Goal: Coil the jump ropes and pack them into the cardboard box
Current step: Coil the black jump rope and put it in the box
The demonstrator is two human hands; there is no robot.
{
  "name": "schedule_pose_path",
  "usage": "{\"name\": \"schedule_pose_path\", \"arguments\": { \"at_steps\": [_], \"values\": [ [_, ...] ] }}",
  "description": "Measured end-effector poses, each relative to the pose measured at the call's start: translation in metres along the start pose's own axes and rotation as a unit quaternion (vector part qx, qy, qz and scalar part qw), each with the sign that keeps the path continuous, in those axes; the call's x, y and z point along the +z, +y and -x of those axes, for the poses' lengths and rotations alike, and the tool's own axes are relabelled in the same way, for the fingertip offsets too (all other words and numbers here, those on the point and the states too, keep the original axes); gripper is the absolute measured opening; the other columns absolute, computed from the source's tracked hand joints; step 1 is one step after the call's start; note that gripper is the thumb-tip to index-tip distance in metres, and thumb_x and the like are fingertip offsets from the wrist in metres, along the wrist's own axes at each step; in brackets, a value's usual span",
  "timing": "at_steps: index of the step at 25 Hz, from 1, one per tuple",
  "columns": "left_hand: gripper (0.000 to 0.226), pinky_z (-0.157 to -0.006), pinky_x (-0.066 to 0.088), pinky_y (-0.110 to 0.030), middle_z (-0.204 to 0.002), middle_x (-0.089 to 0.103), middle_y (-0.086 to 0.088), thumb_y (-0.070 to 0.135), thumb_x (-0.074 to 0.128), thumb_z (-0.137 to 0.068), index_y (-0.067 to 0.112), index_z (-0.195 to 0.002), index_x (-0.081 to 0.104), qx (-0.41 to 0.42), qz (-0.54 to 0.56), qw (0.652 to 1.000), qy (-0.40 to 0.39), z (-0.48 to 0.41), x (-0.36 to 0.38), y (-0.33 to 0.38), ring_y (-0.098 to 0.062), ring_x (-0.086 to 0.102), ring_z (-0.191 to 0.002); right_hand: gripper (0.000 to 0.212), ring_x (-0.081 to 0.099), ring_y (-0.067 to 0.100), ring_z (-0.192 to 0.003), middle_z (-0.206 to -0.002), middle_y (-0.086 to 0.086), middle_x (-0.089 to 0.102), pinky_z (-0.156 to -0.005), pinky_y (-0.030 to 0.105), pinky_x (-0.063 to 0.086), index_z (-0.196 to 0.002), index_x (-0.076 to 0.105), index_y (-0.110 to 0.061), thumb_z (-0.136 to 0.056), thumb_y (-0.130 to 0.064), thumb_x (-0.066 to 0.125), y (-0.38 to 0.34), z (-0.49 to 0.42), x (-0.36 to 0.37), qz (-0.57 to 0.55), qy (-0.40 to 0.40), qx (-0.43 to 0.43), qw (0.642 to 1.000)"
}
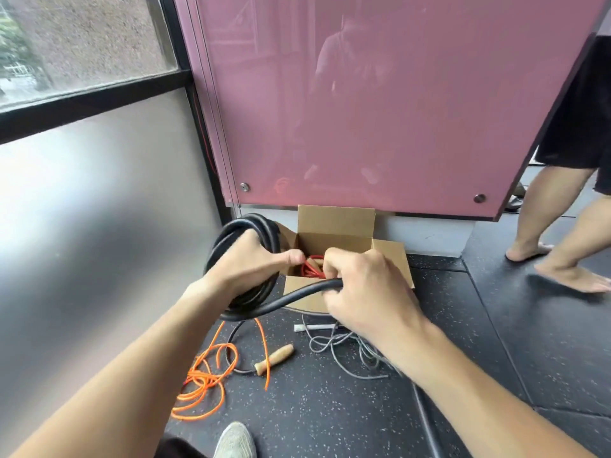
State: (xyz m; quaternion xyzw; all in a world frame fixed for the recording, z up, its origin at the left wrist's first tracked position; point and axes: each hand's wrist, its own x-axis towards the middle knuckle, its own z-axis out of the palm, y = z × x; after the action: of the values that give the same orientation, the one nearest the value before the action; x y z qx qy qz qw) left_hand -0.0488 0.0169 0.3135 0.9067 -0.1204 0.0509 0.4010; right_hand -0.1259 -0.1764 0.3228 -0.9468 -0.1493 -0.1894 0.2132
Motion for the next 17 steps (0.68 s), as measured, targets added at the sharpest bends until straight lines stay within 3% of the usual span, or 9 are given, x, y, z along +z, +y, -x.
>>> {"name": "schedule_pose_path", "arguments": {
  "at_steps": [1, 3, 5, 6, 9, 12, 14, 15, 17],
  "values": [
    [0.073, -0.057, 0.043, -0.028, -0.057, 0.051, 0.005, 0.084, 0.059, -0.053, 0.012, -0.064, 0.054, 0.012, -0.014, 0.994, -0.106, 0.008, 0.008, 0.010, -0.006, 0.042, -0.052, 0.012, 0.054, 0.035, -0.057, -0.054, 0.003, 0.055, -0.050, 0.034, 0.045, -0.073, 0.053, -0.017, -0.067, -0.013, 0.063, 0.007, -0.003, -0.004, 0.020, 0.036, -0.010, 0.999],
    [0.080, -0.056, 0.049, -0.024, -0.056, 0.061, 0.006, 0.094, 0.057, -0.048, 0.015, -0.062, 0.057, 0.035, 0.050, 0.949, -0.308, 0.022, 0.022, 0.030, -0.006, 0.054, -0.049, 0.020, 0.050, 0.036, -0.048, -0.048, 0.001, 0.052, -0.044, 0.030, 0.038, -0.068, 0.050, -0.017, -0.062, -0.009, 0.068, 0.021, -0.007, -0.009, 0.055, 0.077, -0.027, 0.995],
    [0.075, -0.051, 0.045, -0.025, -0.054, 0.061, -0.006, 0.082, 0.071, -0.055, 0.009, -0.063, 0.057, 0.024, 0.156, 0.899, -0.409, 0.031, 0.030, 0.044, -0.019, 0.056, -0.048, 0.021, 0.045, 0.033, -0.043, -0.046, -0.002, 0.049, -0.043, 0.028, 0.035, -0.068, 0.049, -0.017, -0.066, -0.009, 0.068, 0.031, -0.008, -0.011, 0.074, 0.110, -0.040, 0.990],
    [0.068, -0.049, 0.042, -0.027, -0.053, 0.057, -0.011, 0.065, 0.078, -0.061, 0.002, -0.069, 0.055, 0.013, 0.193, 0.881, -0.431, 0.034, 0.032, 0.049, -0.024, 0.052, -0.047, 0.018, 0.040, 0.032, -0.043, -0.046, -0.004, 0.045, -0.043, 0.027, 0.035, -0.069, 0.049, -0.018, -0.070, -0.010, 0.065, 0.035, -0.009, -0.013, 0.076, 0.130, -0.047, 0.987],
    [0.040, -0.042, 0.037, -0.022, -0.049, 0.047, -0.007, 0.025, 0.065, -0.067, -0.006, -0.085, 0.049, 0.001, 0.317, 0.815, -0.485, 0.049, 0.034, 0.065, -0.018, 0.042, -0.039, 0.012, 0.041, 0.031, -0.044, -0.047, -0.005, 0.045, -0.045, 0.029, 0.035, -0.070, 0.051, -0.018, -0.076, -0.014, 0.061, 0.054, -0.018, -0.013, 0.082, 0.185, -0.049, 0.978],
    [0.033, -0.041, 0.031, -0.022, -0.051, 0.047, -0.001, 0.013, 0.066, -0.063, 0.006, -0.091, 0.051, 0.017, 0.491, 0.667, -0.560, 0.068, 0.028, 0.077, -0.013, 0.043, -0.042, 0.027, 0.048, 0.031, -0.050, -0.050, -0.001, 0.051, -0.048, 0.028, 0.033, -0.066, 0.046, -0.020, -0.077, -0.010, 0.069, 0.099, -0.030, -0.014, 0.050, 0.177, 0.082, 0.980],
    [0.036, -0.040, 0.026, -0.027, -0.049, 0.044, -0.002, 0.015, 0.071, -0.067, 0.007, -0.093, 0.047, 0.059, 0.603, 0.572, -0.553, 0.069, 0.021, 0.085, -0.015, 0.041, -0.043, 0.025, 0.051, 0.031, -0.056, -0.054, 0.001, 0.054, -0.048, 0.027, 0.033, -0.064, 0.046, -0.019, -0.079, -0.010, 0.064, 0.116, -0.028, -0.007, 0.030, 0.096, 0.177, 0.979],
    [0.036, -0.039, 0.024, -0.029, -0.048, 0.041, -0.003, 0.016, 0.070, -0.069, 0.007, -0.092, 0.045, 0.082, 0.641, 0.553, -0.525, 0.066, 0.017, 0.089, -0.017, 0.037, -0.043, 0.022, 0.055, 0.029, -0.059, -0.058, 0.002, 0.058, -0.049, 0.027, 0.039, -0.065, 0.049, -0.019, -0.080, -0.013, 0.064, 0.112, -0.026, 0.002, 0.021, 0.039, 0.194, 0.980],
    [0.036, -0.041, 0.025, -0.028, -0.049, 0.036, -0.003, 0.016, 0.069, -0.070, 0.009, -0.091, 0.041, 0.131, 0.690, 0.559, -0.440, 0.053, 0.012, 0.094, -0.018, 0.032, -0.043, 0.015, 0.064, 0.025, -0.066, -0.066, 0.001, 0.066, -0.058, 0.033, 0.054, -0.068, 0.056, -0.020, -0.078, -0.021, 0.067, 0.085, -0.018, 0.023, -0.029, -0.082, 0.180, 0.980]
  ]
}}
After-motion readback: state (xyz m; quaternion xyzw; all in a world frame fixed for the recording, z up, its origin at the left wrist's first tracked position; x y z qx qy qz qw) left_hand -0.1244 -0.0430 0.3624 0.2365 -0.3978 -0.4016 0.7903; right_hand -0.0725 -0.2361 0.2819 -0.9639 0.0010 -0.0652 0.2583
